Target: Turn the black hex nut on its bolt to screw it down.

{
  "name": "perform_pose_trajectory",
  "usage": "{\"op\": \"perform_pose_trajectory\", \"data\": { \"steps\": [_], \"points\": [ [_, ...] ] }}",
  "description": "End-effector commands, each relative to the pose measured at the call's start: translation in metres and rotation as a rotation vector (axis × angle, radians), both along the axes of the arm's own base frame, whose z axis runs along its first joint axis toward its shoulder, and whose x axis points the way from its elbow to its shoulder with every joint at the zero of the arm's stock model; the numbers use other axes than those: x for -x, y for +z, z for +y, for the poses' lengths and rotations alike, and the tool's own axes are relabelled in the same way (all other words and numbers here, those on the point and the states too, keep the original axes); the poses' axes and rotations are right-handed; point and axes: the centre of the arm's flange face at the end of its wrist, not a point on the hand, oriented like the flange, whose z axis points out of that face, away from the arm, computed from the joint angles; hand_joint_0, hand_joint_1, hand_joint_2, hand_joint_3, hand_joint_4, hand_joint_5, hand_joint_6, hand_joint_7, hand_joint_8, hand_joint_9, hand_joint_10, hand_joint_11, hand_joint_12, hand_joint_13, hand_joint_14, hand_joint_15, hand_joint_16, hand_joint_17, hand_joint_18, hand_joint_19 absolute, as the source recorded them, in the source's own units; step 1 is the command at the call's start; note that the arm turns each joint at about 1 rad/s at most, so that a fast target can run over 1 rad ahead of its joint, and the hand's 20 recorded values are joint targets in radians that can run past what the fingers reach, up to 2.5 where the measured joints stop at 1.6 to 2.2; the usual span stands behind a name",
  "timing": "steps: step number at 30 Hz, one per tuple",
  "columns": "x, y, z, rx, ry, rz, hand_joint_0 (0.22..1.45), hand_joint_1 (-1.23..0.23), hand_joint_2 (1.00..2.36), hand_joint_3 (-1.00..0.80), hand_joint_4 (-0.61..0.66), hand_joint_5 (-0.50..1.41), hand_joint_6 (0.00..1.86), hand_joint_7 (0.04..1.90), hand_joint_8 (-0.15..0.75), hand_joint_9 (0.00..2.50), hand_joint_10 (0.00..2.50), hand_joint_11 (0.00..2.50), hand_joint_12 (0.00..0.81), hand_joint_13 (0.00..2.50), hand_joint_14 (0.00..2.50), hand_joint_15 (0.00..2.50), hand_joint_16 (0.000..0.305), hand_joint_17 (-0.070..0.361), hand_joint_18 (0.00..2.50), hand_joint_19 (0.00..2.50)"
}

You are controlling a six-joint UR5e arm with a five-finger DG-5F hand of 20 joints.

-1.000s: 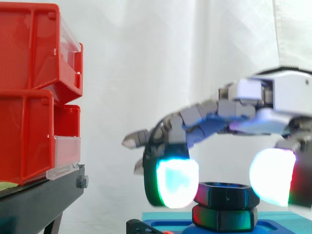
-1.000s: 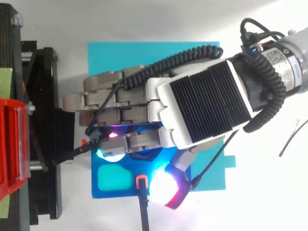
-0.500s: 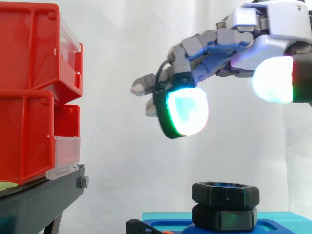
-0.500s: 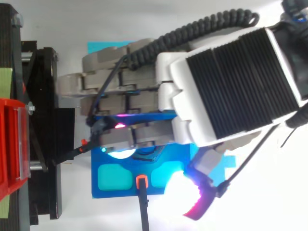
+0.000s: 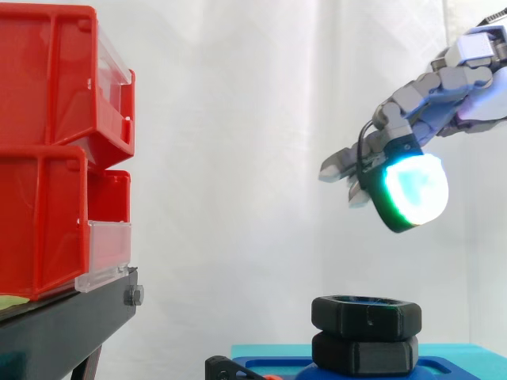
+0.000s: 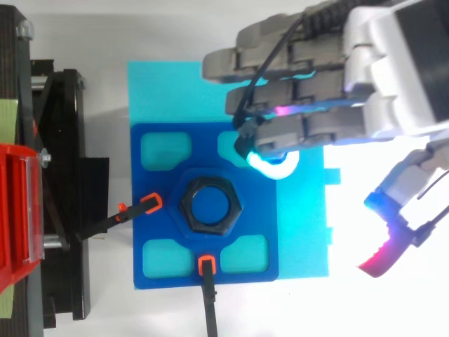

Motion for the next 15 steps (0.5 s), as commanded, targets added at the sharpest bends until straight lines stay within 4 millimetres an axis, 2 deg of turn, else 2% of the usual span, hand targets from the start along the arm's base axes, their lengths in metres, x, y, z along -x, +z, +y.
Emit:
{"op": "perform_pose_trajectory", "data": {
  "steps": [1,4,12,15],
  "points": [
    [0.028,-0.037,-0.001,-0.048,-0.043,0.038,0.45,-0.41,1.0,-0.5,0.33,-0.12,0.5,1.15,0.329,0.62,0.01,0.16,0.393,0.28,0.0,0.0,0.058,0.131,0.34,0.18],
    [0.033,-0.051,-0.002,-0.083,-0.069,0.032,0.46,-0.41,1.0,-0.5,0.33,-0.13,0.5,1.15,0.328,0.62,0.0,0.16,0.391,0.28,0.0,0.0,0.058,0.13,0.35,0.19],
    [0.032,-0.052,0.003,-0.192,-0.087,0.064,0.47,-0.42,1.0,-0.5,0.32,-0.13,0.5,1.13,0.321,0.61,0.0,0.16,0.387,0.28,0.0,0.0,0.057,0.128,0.35,0.18],
    [0.03,-0.052,0.003,-0.293,-0.129,0.089,0.46,-0.41,1.0,-0.5,0.32,-0.13,0.5,1.12,0.322,0.61,0.0,0.14,0.387,0.28,0.0,0.0,0.057,0.128,0.34,0.19]
  ]
}}
